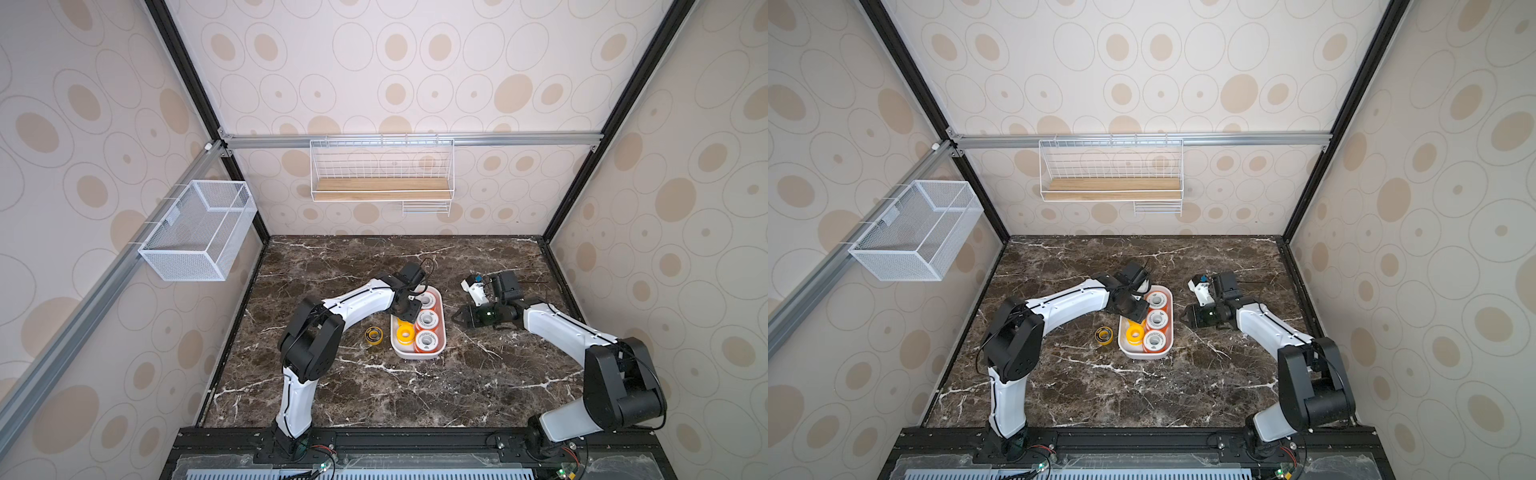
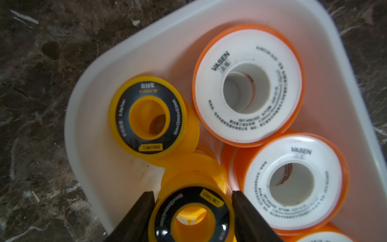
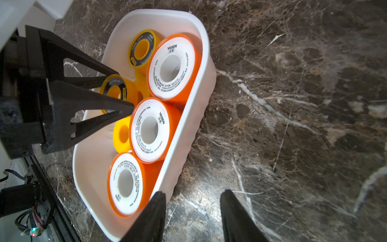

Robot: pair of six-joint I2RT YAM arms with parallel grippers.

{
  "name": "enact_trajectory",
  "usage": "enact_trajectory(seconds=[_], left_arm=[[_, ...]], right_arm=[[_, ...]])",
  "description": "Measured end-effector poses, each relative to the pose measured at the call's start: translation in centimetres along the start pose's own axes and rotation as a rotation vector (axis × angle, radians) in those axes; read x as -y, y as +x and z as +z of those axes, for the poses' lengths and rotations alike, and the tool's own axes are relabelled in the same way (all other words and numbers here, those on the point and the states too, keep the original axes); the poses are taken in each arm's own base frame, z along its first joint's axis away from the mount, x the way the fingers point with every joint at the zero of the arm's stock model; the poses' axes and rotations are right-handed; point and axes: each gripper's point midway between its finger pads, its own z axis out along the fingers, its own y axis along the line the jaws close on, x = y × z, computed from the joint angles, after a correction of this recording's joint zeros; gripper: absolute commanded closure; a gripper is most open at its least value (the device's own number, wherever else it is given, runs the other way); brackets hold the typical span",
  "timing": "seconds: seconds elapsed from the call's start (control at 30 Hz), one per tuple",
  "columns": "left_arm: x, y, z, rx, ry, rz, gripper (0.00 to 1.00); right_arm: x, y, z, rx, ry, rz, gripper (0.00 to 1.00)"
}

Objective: Put the sealing tape into the storage box
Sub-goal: Place the sealing tape in the storage box.

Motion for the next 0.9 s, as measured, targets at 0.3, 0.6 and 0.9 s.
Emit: enact_trajectory(seconds=[0.3,0.6,0.9], left_arm=[[0.0,-0.3,-0.1,0.010,-0.001,0.000,0.32],[-0.1,-0.6,-0.7,0.040,-0.003,-0.005,0.33],[-1.8,-0.3,-7.4,0.179,-0.029,-0.045,0.33]], right_arm=[[0.0,0.0,0.0,0.000,0.000,0.000,0.51],[0.0,0.0,0.0,0.000,-0.002,-0.002,0.51],[-0.6,0.0,0.0,-0.002,-0.037,-0.008,0.50]])
